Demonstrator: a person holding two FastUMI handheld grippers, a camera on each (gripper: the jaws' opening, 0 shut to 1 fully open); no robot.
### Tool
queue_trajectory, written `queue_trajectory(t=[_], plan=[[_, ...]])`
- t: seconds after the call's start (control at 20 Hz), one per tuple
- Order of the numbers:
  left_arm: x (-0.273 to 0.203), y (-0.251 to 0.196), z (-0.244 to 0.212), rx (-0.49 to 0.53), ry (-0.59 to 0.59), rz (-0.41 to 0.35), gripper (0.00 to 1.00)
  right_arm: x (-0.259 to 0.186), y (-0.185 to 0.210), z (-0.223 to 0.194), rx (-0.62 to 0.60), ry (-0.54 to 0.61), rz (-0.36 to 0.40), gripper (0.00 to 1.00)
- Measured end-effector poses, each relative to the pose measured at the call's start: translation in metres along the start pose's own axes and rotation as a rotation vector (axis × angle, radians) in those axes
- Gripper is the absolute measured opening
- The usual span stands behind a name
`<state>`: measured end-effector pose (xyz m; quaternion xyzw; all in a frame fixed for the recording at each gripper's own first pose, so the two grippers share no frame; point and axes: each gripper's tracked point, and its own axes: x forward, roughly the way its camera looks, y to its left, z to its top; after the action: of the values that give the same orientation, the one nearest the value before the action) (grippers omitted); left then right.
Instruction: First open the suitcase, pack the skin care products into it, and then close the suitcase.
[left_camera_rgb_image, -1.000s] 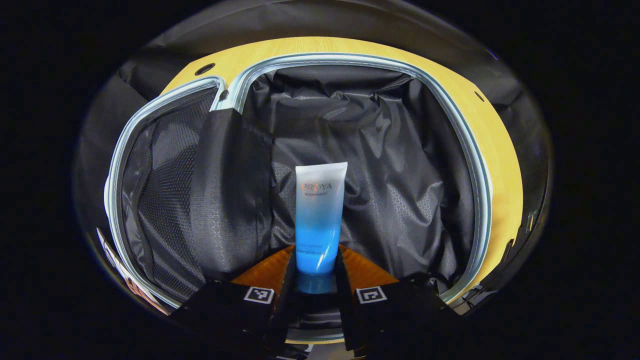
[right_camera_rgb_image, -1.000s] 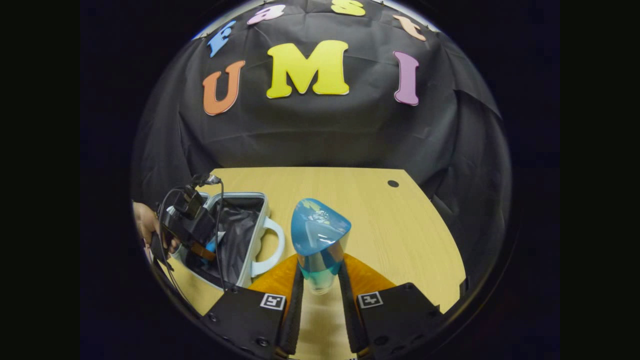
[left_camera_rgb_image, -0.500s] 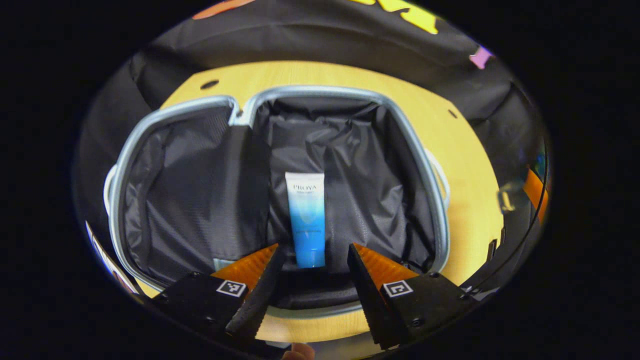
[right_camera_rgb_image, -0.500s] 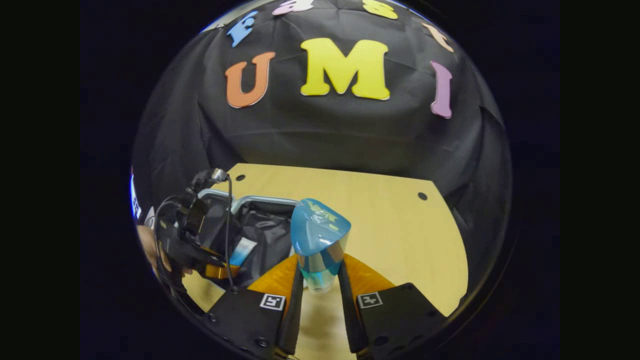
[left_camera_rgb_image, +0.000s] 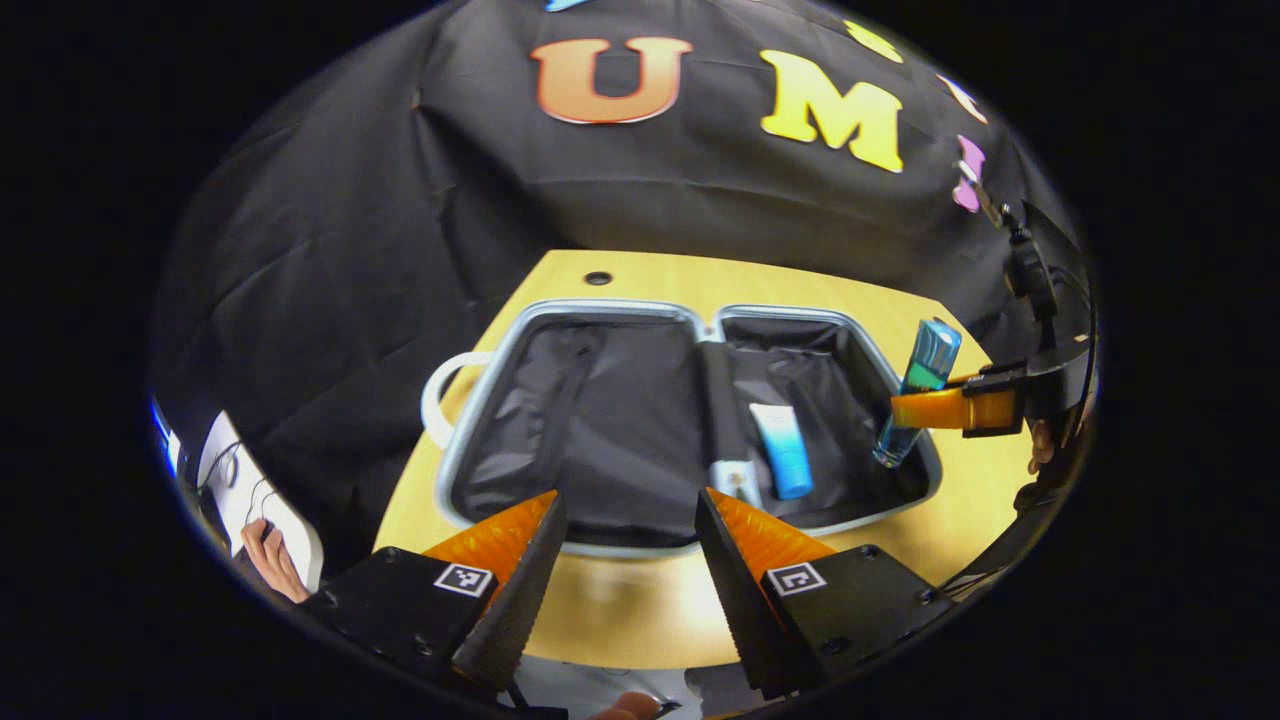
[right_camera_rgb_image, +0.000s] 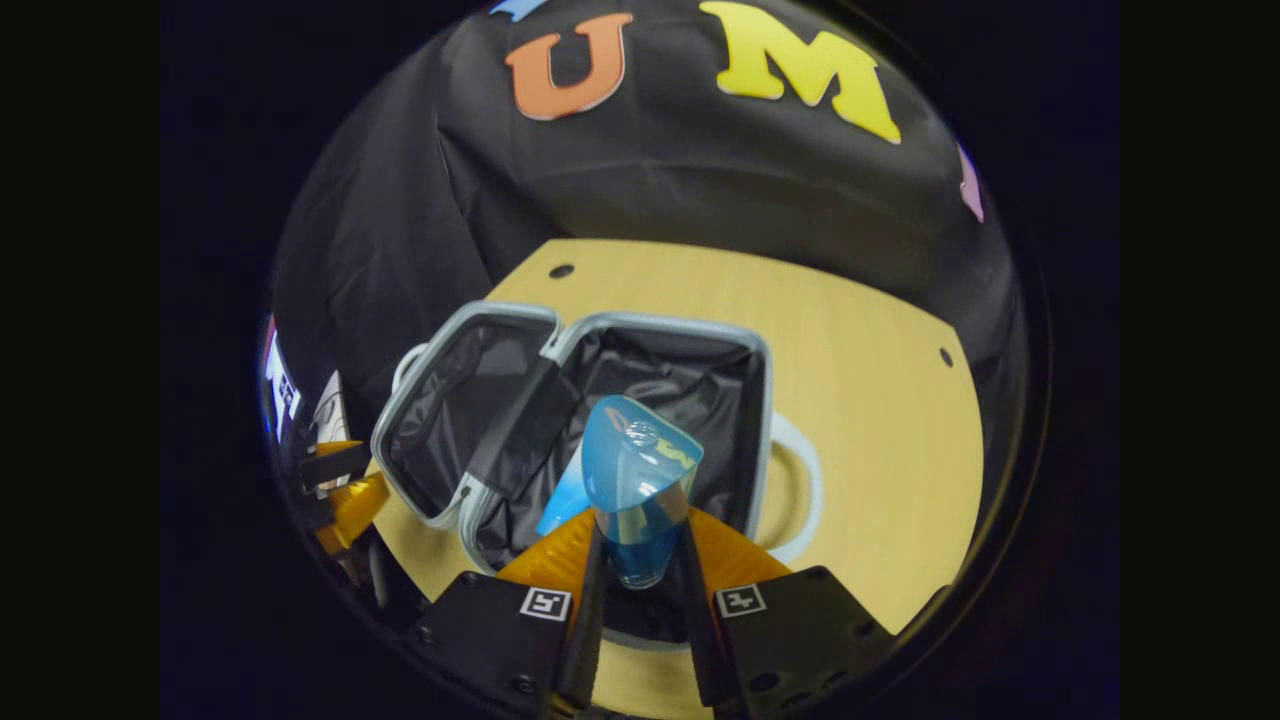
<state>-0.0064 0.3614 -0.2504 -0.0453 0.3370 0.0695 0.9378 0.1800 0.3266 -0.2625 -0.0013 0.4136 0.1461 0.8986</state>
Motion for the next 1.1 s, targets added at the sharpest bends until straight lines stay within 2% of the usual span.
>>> queue_trajectory(t=[0.2,0.45,0.6,0.85,1.0,1.1], plan=[[-0.001,0.070,-0.024,-0.069,0.039,0.107,0.84,0.035,-0.003,-0.023,0.064,0.135,-0.050,0.36],[0.012,0.115,-0.027,-0.123,0.042,0.148,0.84,0.059,-0.004,-0.014,0.134,0.188,-0.081,0.36],[0.024,0.126,-0.013,-0.150,0.024,0.138,0.84,0.072,-0.010,-0.022,0.192,0.258,-0.134,0.36],[0.048,0.138,0.002,-0.236,0.013,0.093,0.84,0.081,-0.015,-0.031,0.264,0.296,-0.162,0.36],[0.066,0.144,-0.001,-0.335,0.045,0.063,0.84,0.083,-0.013,-0.030,0.266,0.302,-0.174,0.37],[0.072,0.137,0.002,-0.414,0.046,0.022,0.84,0.081,-0.011,-0.029,0.269,0.299,-0.177,0.45]])
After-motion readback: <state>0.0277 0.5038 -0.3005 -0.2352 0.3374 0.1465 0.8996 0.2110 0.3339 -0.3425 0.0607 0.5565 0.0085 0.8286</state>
